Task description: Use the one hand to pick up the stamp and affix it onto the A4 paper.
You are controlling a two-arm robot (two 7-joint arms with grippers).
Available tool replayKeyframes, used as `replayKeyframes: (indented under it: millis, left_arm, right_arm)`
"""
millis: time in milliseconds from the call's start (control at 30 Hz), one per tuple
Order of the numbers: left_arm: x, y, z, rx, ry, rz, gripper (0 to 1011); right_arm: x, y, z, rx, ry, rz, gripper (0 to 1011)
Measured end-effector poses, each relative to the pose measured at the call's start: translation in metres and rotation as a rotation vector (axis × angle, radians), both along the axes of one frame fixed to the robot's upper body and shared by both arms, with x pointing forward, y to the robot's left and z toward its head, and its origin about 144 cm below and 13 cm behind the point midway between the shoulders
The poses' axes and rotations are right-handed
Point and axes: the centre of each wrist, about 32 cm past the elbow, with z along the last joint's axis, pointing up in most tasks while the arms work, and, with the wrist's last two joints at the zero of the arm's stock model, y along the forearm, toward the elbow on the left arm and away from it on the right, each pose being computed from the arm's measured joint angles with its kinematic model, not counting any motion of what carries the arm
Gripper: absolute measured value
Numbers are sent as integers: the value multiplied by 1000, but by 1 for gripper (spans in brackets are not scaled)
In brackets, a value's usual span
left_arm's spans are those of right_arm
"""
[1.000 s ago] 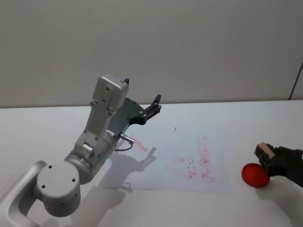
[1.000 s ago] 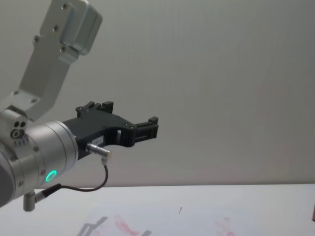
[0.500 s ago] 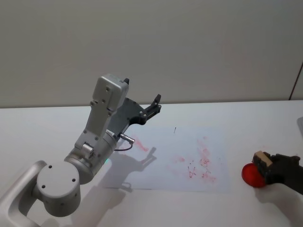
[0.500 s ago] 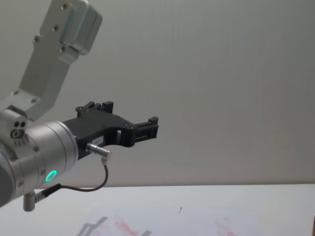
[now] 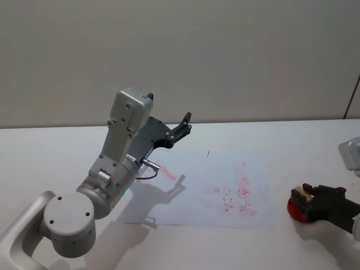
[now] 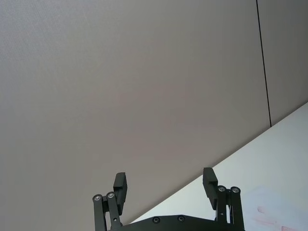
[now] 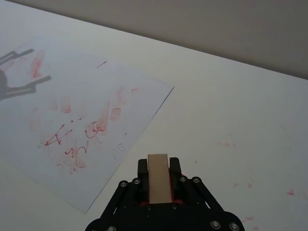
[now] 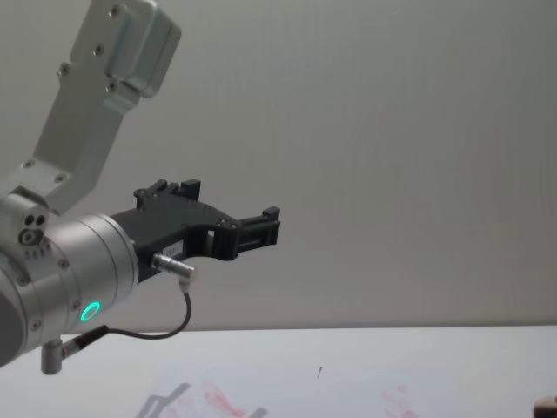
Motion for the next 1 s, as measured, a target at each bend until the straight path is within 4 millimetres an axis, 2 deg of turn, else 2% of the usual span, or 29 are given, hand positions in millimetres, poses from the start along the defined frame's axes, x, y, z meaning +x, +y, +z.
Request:
replayKeyframes:
  millis: [67,133,167,233,267,367,467,567,600,700,733,833,1000]
  left_arm:
    - [0,0,0,0,0,0,1001]
    - [0,0,0,0,0,0,1001]
    - [0,0,0,0,0,0,1001]
    - [0,0,0,0,0,0,1001]
    - [0,0,0,0,0,0,1001]
    - [0,0,0,0,0,0,1001]
    - [0,0,0,0,0,0,1001]
    - [0,0,0,0,0,0,1001]
    - [0,0,0,0,0,0,1001]
    - [0,0,0,0,0,0,1001]
    - [0,0,0,0,0,0,1001]
    - [0,0,0,0,0,0,1001]
    - [0,0,0,0,0,0,1001]
  right_arm:
    - [1,1,-1,-2,1,3,291]
    - [1,1,-1,-3,1,4,392]
    - [2,2,-1,-4,1,5,392]
    - [2,2,-1,-5,1,7,449]
    - [3,2,-1,-6,2,8,508]
    - [3,3,-2,-7,2,9,579]
    - [3,3,-2,-9,2,11,709]
    - [4,4,-2,-10,2,12,772]
    - [4,4,-2,-10,2,12,830]
    - [4,4,-2,-11,2,13,883]
    - [4,4,-2,-11,2,13,933]
    - [4,4,-3,-11,3,14,1000]
    - [5,4,-3,-12,3,15,1001]
